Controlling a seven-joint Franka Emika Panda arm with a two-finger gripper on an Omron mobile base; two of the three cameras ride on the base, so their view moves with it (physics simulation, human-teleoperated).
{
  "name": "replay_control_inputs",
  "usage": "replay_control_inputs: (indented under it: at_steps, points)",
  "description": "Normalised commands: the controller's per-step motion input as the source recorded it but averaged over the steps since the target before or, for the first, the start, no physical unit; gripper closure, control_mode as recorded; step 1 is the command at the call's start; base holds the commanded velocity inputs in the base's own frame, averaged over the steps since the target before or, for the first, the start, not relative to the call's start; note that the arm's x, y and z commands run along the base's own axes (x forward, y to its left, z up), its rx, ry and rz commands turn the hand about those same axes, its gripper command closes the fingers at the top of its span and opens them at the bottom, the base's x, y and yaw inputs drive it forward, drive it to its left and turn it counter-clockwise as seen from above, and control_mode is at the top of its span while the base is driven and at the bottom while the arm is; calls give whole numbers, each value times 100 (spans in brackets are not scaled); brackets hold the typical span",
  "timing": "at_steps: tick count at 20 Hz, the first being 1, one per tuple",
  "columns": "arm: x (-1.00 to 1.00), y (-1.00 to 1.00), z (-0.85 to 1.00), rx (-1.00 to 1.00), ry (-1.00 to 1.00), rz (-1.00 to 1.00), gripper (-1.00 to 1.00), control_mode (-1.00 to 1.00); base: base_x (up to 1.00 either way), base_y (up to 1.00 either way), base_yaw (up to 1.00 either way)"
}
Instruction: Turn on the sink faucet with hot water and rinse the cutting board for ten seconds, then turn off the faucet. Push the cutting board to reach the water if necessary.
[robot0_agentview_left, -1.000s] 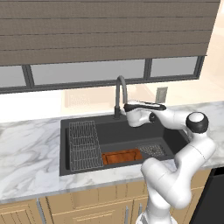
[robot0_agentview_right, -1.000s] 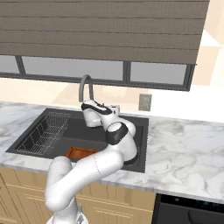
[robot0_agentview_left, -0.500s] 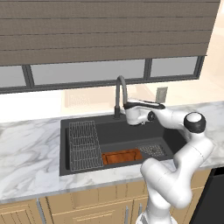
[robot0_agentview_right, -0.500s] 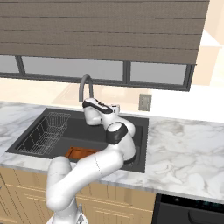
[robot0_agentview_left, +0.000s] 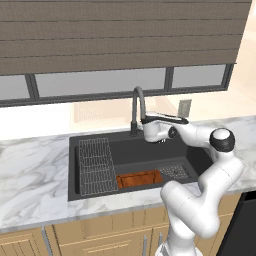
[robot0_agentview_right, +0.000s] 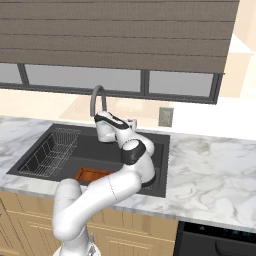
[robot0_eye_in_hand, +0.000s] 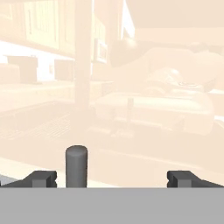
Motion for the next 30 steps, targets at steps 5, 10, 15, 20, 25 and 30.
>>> replay_control_inputs:
  at_steps: [5, 10, 15, 20, 25, 30]
  points:
    - [15, 0, 0, 0, 0, -2, -100, -100, 0, 0, 0]
    - [8, 0, 0, 0, 0, -1, -100, -100, 0, 0, 0]
    - [1, 0, 0, 0, 0, 0, -100, -100, 0, 0, 0]
    - [0, -4, 0, 1, 0, 0, -100, -100, 0, 0, 0]
    - [0, -12, 0, 3, 0, 0, -100, -100, 0, 0, 0]
    - [0, -11, 0, 3, 0, 0, -100, -100, 0, 0, 0]
